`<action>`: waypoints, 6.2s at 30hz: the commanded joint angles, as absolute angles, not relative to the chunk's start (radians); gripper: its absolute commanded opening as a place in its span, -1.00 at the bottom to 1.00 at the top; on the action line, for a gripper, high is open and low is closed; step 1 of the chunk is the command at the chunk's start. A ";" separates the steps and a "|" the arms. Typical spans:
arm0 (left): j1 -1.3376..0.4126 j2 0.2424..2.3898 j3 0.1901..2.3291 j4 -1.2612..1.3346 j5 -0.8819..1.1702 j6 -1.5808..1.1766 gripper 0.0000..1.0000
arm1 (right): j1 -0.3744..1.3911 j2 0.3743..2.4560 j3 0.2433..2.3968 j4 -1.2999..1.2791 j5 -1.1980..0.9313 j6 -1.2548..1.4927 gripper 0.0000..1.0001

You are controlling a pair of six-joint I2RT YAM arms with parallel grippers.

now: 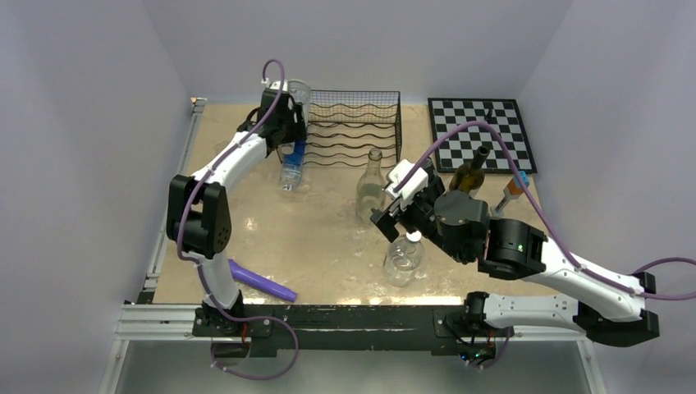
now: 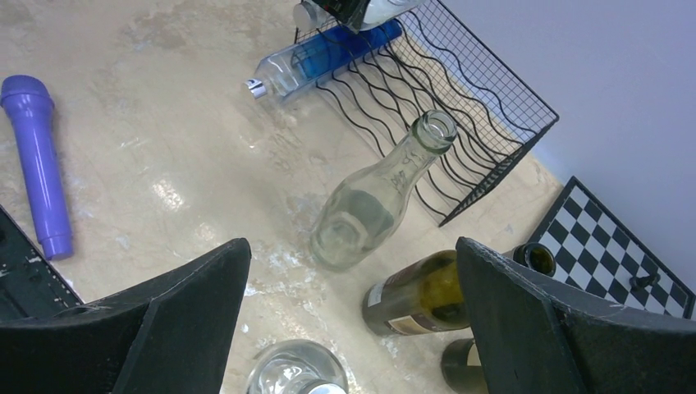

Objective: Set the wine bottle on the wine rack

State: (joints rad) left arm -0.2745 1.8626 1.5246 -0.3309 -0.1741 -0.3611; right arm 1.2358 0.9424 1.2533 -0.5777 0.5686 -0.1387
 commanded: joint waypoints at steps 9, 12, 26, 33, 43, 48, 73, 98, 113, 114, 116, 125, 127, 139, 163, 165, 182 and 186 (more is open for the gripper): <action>-0.258 1.706 1.539 -0.232 -0.241 -0.321 0.98 | 1.221 0.961 1.336 -0.568 0.523 -0.136 0.97; -0.258 1.651 1.536 -0.258 -0.253 -0.310 0.98 | 1.220 0.970 1.352 -0.583 0.529 -0.121 0.97; -0.128 1.406 1.626 -0.484 -0.118 -0.223 0.99 | 1.127 0.988 1.446 -0.774 0.591 0.210 0.97; -0.151 1.286 1.546 -0.485 0.356 -0.113 0.98 | 0.961 0.874 1.370 -0.763 0.419 0.419 0.97; -0.507 1.238 1.397 -0.409 0.401 -0.036 0.91 | 0.927 0.864 1.361 -0.713 0.348 0.446 0.96; -0.642 1.284 1.353 -0.293 0.343 0.031 0.90 | 0.924 0.853 1.338 -0.713 0.339 0.469 0.96; -0.713 1.588 1.414 -0.084 0.416 -0.008 0.41 | 0.922 0.757 1.308 -0.804 0.422 0.450 0.96; -0.720 1.571 1.672 -0.363 0.290 -0.027 -1.00 | 0.920 0.774 1.285 -0.728 0.258 0.312 0.97; -0.723 1.453 2.018 -0.840 0.190 -0.117 -1.00 | 0.928 0.852 1.158 -0.401 -0.137 0.090 0.97; -0.723 1.451 2.042 -0.864 0.190 -0.121 -1.00 | 0.934 0.861 1.133 -0.350 -0.143 0.080 0.97; -0.723 1.464 2.119 -0.927 0.204 -0.123 -1.00 | 0.947 0.879 1.064 -0.225 -0.131 0.060 0.97; -0.725 1.391 2.145 -0.955 0.254 -0.141 -1.00 | 0.956 0.994 0.985 0.020 -0.166 0.064 0.97; -0.724 1.379 2.153 -0.952 0.278 -0.141 -1.00 | 0.958 1.015 0.973 0.083 -0.163 0.065 0.97; -0.724 1.307 2.163 -0.882 0.406 -0.167 -1.00 | 0.978 1.129 0.984 0.221 -0.174 0.080 0.97; -0.724 1.113 1.965 -0.690 0.591 -0.137 -1.00 | 1.057 1.180 1.128 0.117 0.076 -0.200 -0.62; -0.724 1.089 1.932 -0.671 0.584 -0.130 -1.00 | 1.063 1.181 1.151 0.112 0.111 -0.227 -1.00; -0.724 0.985 1.780 -0.615 0.531 -0.067 0.78 | 1.152 1.123 1.296 0.296 0.339 -0.679 -1.00; -0.724 0.985 1.774 -0.619 0.492 -0.049 0.99 | 1.155 1.111 1.321 0.307 0.351 -0.750 -1.00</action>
State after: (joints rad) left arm -0.7170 0.9886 1.7847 -0.6636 0.4992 -0.0566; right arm 1.1511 1.1725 1.1969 0.0814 0.2848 -0.6178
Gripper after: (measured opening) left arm 0.985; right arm 0.873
